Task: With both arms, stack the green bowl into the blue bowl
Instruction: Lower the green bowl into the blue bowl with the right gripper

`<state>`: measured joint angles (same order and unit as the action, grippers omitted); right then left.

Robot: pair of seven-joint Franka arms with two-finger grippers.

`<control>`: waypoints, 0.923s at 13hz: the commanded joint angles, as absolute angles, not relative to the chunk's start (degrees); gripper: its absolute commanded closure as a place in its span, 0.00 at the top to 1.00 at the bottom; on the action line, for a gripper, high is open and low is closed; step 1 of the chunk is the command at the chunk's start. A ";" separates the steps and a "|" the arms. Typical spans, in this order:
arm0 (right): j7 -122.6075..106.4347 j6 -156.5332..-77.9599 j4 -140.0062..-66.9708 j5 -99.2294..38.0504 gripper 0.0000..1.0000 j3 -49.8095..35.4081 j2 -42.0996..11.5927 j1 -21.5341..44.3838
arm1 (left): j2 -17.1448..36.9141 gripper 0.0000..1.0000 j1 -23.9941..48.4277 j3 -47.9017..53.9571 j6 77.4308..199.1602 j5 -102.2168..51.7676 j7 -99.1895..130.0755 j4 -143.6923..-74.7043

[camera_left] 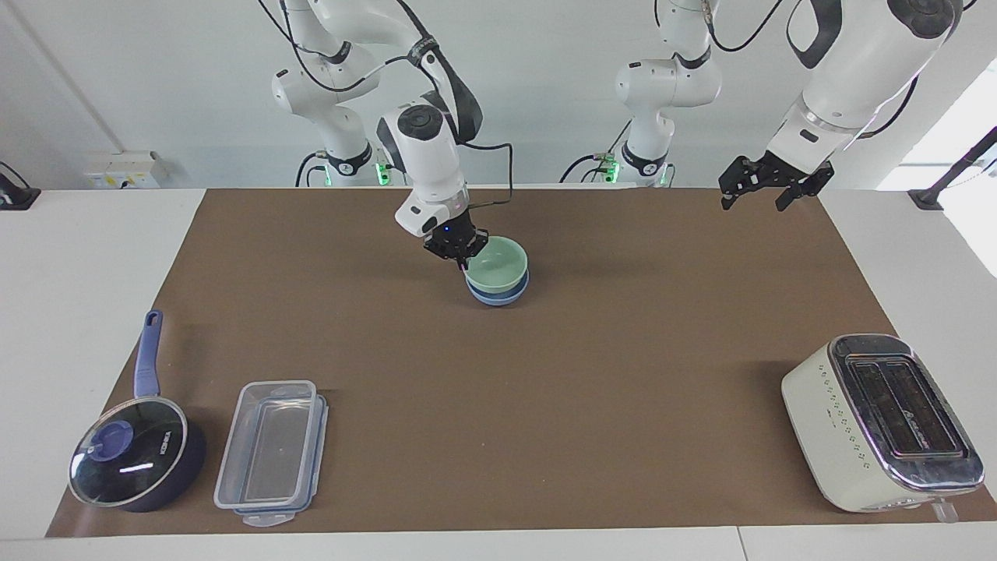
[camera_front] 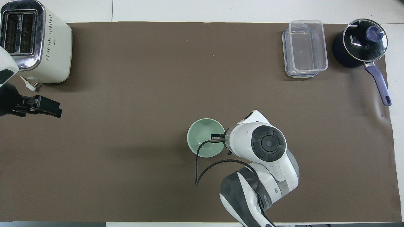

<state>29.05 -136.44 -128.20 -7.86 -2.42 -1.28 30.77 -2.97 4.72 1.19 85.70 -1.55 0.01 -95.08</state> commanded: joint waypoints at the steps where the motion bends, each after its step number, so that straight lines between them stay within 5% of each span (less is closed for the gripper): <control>1: 27.51 -138.25 -129.29 -8.96 0.00 -2.29 -0.88 31.11 | -3.69 1.00 4.04 1.49 85.87 -0.70 -0.53 -95.45; 12: 27.51 -138.51 -130.34 -8.96 0.00 -2.29 -0.53 31.38 | -3.69 1.00 4.04 1.49 85.87 -0.70 -0.53 -95.45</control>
